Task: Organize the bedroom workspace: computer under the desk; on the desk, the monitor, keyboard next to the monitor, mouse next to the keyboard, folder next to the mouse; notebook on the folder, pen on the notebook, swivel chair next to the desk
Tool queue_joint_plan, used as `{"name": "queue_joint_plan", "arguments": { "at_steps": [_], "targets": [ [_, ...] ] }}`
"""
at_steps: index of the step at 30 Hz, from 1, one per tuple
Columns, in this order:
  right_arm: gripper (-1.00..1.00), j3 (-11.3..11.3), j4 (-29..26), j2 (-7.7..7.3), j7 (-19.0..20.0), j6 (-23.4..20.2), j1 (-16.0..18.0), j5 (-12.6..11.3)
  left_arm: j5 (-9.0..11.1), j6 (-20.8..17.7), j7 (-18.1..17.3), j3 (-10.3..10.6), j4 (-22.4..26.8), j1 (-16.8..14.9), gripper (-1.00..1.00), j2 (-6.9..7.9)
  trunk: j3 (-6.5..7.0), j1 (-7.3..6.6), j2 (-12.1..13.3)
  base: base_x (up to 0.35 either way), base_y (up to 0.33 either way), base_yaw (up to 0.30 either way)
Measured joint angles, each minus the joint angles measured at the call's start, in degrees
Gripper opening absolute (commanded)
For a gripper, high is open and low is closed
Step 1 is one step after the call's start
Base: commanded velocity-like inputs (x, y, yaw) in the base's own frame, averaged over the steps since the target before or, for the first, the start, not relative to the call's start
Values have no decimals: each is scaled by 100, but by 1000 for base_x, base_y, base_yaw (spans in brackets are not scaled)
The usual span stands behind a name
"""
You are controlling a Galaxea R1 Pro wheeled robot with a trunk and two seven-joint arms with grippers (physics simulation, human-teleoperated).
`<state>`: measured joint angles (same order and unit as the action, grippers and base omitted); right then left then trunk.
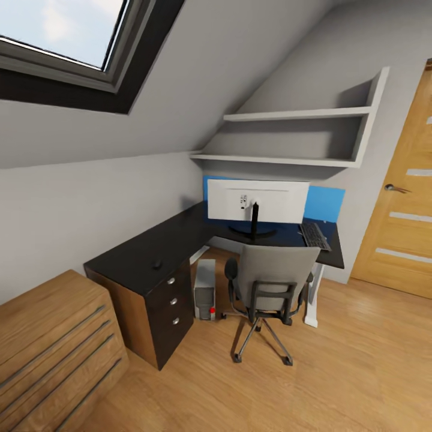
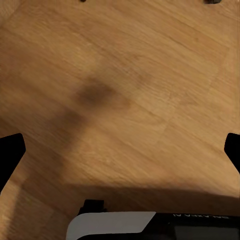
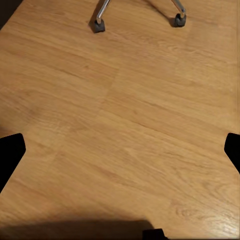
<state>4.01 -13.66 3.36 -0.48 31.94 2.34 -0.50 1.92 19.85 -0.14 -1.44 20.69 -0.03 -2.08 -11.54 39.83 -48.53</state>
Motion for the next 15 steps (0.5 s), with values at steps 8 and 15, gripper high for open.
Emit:
{"name": "queue_joint_plan", "arguments": {
  "at_steps": [8,15],
  "targets": [
    [100,-4,0,-5,7,14,-1,5,13,122,2,-9,0,0,100,0,-54,0,0,0,0,-6],
    [100,-3,1,-36,23,22,0,16,154,141,24,-142,8,0,100,-10,-60,0,0,4,0,0]
  ]
}}
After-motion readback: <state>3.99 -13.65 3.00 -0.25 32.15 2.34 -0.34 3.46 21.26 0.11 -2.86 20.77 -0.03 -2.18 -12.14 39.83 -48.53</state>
